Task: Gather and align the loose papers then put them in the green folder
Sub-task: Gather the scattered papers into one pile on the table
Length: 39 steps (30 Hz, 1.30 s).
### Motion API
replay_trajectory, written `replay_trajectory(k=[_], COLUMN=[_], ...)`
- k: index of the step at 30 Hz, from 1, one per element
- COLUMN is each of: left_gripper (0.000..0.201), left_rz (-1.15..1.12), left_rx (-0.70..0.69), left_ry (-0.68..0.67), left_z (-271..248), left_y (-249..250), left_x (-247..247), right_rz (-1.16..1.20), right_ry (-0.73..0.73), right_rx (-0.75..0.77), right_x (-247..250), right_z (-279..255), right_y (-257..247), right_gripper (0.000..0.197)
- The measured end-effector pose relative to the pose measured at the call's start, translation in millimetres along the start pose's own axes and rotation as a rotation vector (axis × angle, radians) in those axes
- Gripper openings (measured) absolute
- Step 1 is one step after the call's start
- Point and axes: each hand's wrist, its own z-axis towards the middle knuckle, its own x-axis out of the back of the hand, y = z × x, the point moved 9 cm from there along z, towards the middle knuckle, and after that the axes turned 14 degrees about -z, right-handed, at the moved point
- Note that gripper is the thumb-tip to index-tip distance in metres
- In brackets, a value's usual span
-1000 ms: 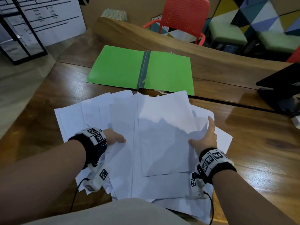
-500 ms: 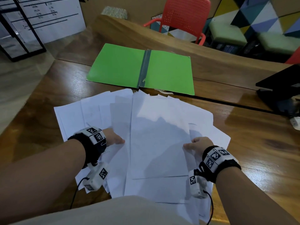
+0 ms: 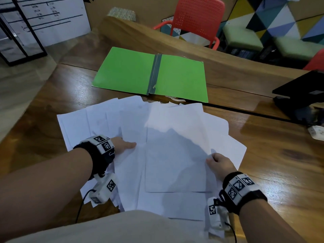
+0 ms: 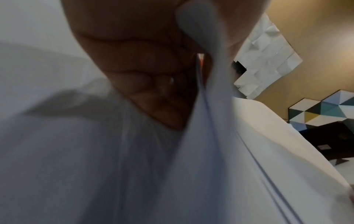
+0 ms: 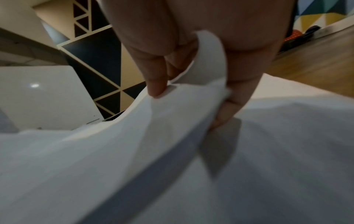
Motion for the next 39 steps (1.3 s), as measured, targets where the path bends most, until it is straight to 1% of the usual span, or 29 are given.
replay_trajectory(k=[2, 3, 5, 7, 8, 9, 10, 11, 13, 15, 17, 18, 21, 25, 27, 29, 30, 31, 33, 34, 35, 37, 39], left_gripper=[0.056, 0.058, 0.059, 0.054, 0.058, 0.069, 0.078, 0.081, 0.073, 0.063, 0.056, 0.052, 0.049, 0.054, 0.048, 0.061, 0.064, 0.064, 0.056, 0.05, 0.046, 0.042, 0.04], left_rz=[0.035, 0.068, 0.122, 0.098, 0.079, 0.089, 0.109, 0.128, 0.119, 0.074, 0.124, 0.146, 0.129, 0.186, 0.179, 0.136, 0.127, 0.113, 0.08, 0.062, 0.039, -0.011, -0.059], left_rx=[0.004, 0.011, 0.015, 0.012, -0.009, -0.033, -0.041, -0.025, 0.011, 0.008, -0.023, -0.051, -0.108, -0.165, -0.192, -0.203, -0.192, -0.207, -0.21, -0.201, -0.216, -0.236, -0.245], left_ry=[-0.015, -0.019, -0.051, -0.087, -0.083, -0.063, -0.029, 0.009, 0.055, 0.041, 0.015, 0.008, -0.017, -0.052, -0.101, -0.135, -0.128, -0.119, -0.096, -0.088, -0.078, -0.058, -0.044], left_z=[-3, 1, 2, 2, 2, 4, 2, 2, -4, -5, -6, -4, -3, -4, -9, -10, -11, -11, -10, -11, -9, -11, -11], left_y=[1, -1, -6, -9, -8, -6, -4, -2, -1, 1, 4, 6, 14, 29, 34, 34, 34, 34, 31, 30, 29, 30, 30], left_x=[-1, -1, -4, -7, -7, -7, -5, -3, 0, 0, 0, 0, 2, 0, -7, -14, -16, -17, -17, -17, -17, -15, -14], right_rz=[0.044, 0.064, 0.103, 0.086, 0.071, 0.072, 0.081, 0.09, 0.085, 0.035, -0.024, -0.048, -0.061, 0.052, 0.128, 0.153, 0.134, 0.112, 0.048, 0.013, -0.049, -0.297, -0.5], right_ry=[0.0, 0.008, 0.015, 0.024, 0.026, 0.03, 0.037, 0.052, 0.094, 0.114, 0.086, 0.062, 0.027, 0.055, 0.07, 0.097, 0.104, 0.101, 0.089, 0.095, 0.121, 0.161, 0.155], right_rx=[0.0, 0.0, -0.001, -0.027, -0.042, -0.048, -0.045, -0.037, -0.031, -0.02, -0.007, -0.006, 0.019, 0.098, 0.128, 0.147, 0.152, 0.161, 0.157, 0.143, 0.115, 0.012, -0.066], right_x=[-1, -1, -4, -6, -7, -7, -7, -5, 4, 16, 25, 29, 35, 31, 24, 17, 13, 9, 2, 1, 3, 10, 14], right_z=[4, 5, 10, 14, 15, 16, 19, 20, 23, 24, 25, 25, 28, 38, 42, 44, 44, 43, 41, 40, 40, 37, 34], right_y=[-10, -15, -23, -24, -23, -23, -22, -22, -20, -18, -16, -15, -23, -54, -68, -79, -82, -84, -83, -81, -78, -67, -55], right_gripper=[0.009, 0.009, 0.022, 0.041, 0.047, 0.049, 0.049, 0.047, 0.043, 0.034, 0.02, 0.018, 0.023, 0.029, 0.034, 0.031, 0.031, 0.038, 0.051, 0.053, 0.05, 0.041, 0.036])
